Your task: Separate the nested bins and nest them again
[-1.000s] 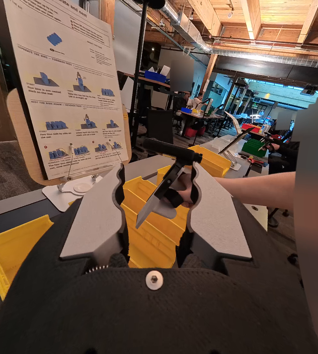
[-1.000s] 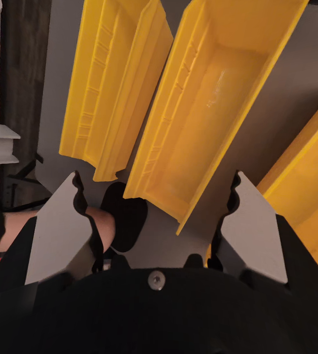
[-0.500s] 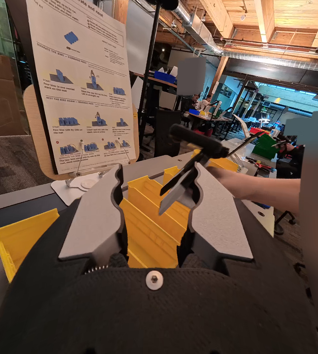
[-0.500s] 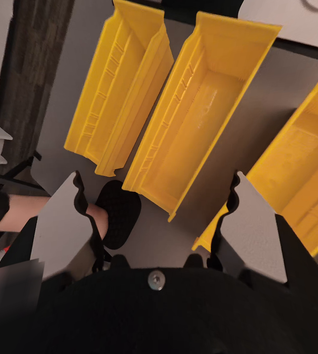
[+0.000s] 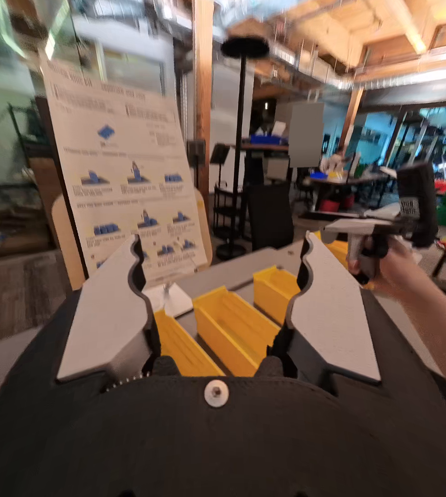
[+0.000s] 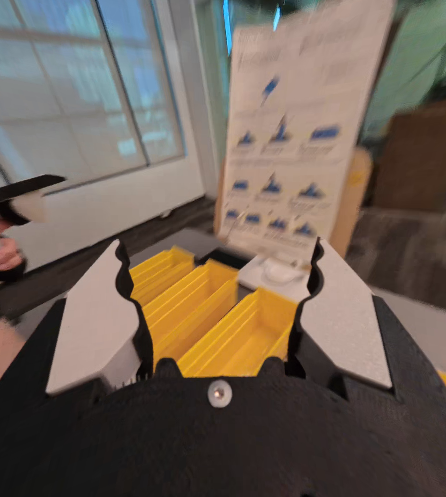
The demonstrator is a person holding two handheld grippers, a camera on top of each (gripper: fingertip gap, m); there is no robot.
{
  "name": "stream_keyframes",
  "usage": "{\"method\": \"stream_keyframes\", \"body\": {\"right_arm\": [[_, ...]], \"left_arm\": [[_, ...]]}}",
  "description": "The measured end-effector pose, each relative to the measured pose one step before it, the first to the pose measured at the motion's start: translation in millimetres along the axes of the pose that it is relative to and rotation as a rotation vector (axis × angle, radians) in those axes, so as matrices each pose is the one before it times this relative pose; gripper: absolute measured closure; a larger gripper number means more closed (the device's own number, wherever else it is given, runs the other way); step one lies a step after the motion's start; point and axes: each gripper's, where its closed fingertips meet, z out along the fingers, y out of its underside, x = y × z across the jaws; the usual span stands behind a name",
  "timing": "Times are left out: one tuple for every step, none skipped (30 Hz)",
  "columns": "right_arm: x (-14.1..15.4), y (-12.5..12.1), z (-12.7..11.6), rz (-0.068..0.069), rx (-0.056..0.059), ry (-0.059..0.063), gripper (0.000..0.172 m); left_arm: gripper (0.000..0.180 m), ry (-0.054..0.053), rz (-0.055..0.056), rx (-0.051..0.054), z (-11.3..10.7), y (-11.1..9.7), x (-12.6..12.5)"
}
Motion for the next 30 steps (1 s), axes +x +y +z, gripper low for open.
{"method": "stream_keyframes", "body": {"right_arm": [[12.57,-12.45,-10.94,-0.045,0.0952,0.032,0.041],[9.72,-11.3,-7.68,-0.0376,0.0733,0.0116,0.042],[7.62,-5.96,-5.13,-0.0275,0.0268,-0.0017,0.043],[7.56,-1.84,-3.87,-0.018,-0.002,-0.0025,0.043],[9.6,-0.69,-3.81,-0.0126,-0.0072,0.0105,0.043],[11.01,-0.35,-4.2,-0.0116,-0.0055,0.0173,0.043],[10.93,0.53,-4.74,-0.0097,-0.0036,0.0148,0.044],[10.82,0.92,-4.66,-0.0035,0.0043,0.0097,0.046],[10.43,-0.04,-3.76,0.0082,0.0156,0.0034,0.049],[9.17,0.31,-2.56,0.0254,0.014,-0.0079,0.05],[8.35,1.71,-2.02,0.0426,0.0059,-0.0154,0.051],[8.28,2.47,-2.19,0.057,-0.0018,-0.0126,0.051],[6.95,0.94,-2.78,0.0588,0.0037,-0.0133,0.051],[4.03,-1.41,-2.47,0.0416,0.0147,-0.0163,0.051],[1.26,-1.96,-1.61,0.0104,0.0115,-0.0161,0.051],[0.23,-2.54,-0.95,-0.0084,0.008,-0.0077,0.051],[1.08,-4.61,-1.54,-0.0157,0.0218,0.0078,0.05],[-0.35,-6.3,-1.95,-0.0211,0.0355,0.004,0.05],[-1.92,-5.02,-1.68,-0.0151,0.0256,-0.0067,0.051],[-2.2,-2.96,-1.25,-0.004,0.0107,-0.0111,0.051],[-1.24,-1.66,-1.04,0.0044,0.0015,-0.0092,0.051],[-0.81,-1.53,-1.24,0.0064,0.0002,-0.0095,0.051],[-0.72,-1.95,-1.67,0.0063,0.0018,-0.0115,0.051],[0.18,-2.89,-2.4,0.0086,0.0072,-0.0087,0.051],[0.76,-4.34,-3.26,0.0125,0.0143,-0.0067,0.051],[0.58,-5.74,-4.03,0.016,0.0222,-0.01,0.052],[-0.5,-6.39,-4.4,0.0158,0.023,-0.0179,0.053],[0.09,-6.51,-4.54,0.0155,0.0215,-0.0127,0.054],[1.89,-6.62,-4.99,0.0129,0.0219,0.0013,0.054],[2.45,-6.81,-5.02,0.0048,0.0234,0.0079,0.054]], "left_arm": [[0.065,-0.0118,0.0157,0.0607,-0.78,-9.74,4.29],[0.065,-0.021,0.0166,0.0509,-0.32,-7.72,1.89],[0.066,-0.0229,0.0215,0.0361,0.47,-5.0,0.83],[0.066,-0.0215,0.0252,0.0165,1.67,-1.51,0.76],[0.067,-0.0213,0.0301,-0.0158,2.9,3.84,0.36],[0.066,-0.0242,0.0315,-0.0532,4.16,9.74,-0.79],[0.064,-0.0252,0.0285,-0.0736,4.8,13.28,-1.74],[0.061,-0.0279,0.019,-0.079,5.61,14.92,-2.9],[0.059,-0.0269,0.012,-0.0791,6.86,15.76,-3.47],[0.056,-0.0224,0.0043,-0.0785,8.18,16.34,-3.49],[0.054,-0.012,-0.0046,-0.076,10.05,16.79,-2.45],[0.053,0.0018,-0.0175,-0.0756,11.68,17.52,-0.82],[0.05,0.0068,-0.0314,-0.0745,13.48,17.66,-0.56],[0.043,0.0069,-0.0456,-0.0585,14.85,13.99,-1.61],[0.041,0.0278,-0.0528,-0.0306,14.59,7.97,0.01],[0.043,0.0369,-0.0589,-0.0242,12.74,5.21,-0.33],[0.043,0.0176,-0.0505,-0.0468,11.05,5.56,-3.31],[0.041,-0.0024,-0.0258,-0.0764,9.69,7.29,-4.22],[0.039,-0.0017,-0.0136,-0.0935,8.39,8.24,-1.54],[0.037,-0.0124,-0.0115,-0.0819,7.59,6.65,-1.44],[0.034,-0.0345,0.0027,-0.0735,6.78,6.5,-3.12],[0.033,-0.0425,0.0161,-0.062,6.31,5.75,-3.28],[0.032,-0.0512,0.0113,-0.0462,6.63,4.69,-4.14],[0.028,-0.0378,0.004,-0.0383,7.0,4.71,-1.63],[0.027,-0.0208,-0.0094,-0.0413,7.34,6.43,1.03],[0.025,-0.003,-0.0202,-0.0457,8.03,7.45,3.32],[0.022,-0.0049,-0.0255,-0.0541,8.26,8.13,2.15],[0.022,-0.0041,-0.0183,-0.0495,7.74,6.12,1.26],[0.022,-0.0232,-0.0155,-0.0402,6.8,4.63,-2.64],[0.022,-0.0273,-0.006,-0.0334,5.79,3.68,-3.47]]}}
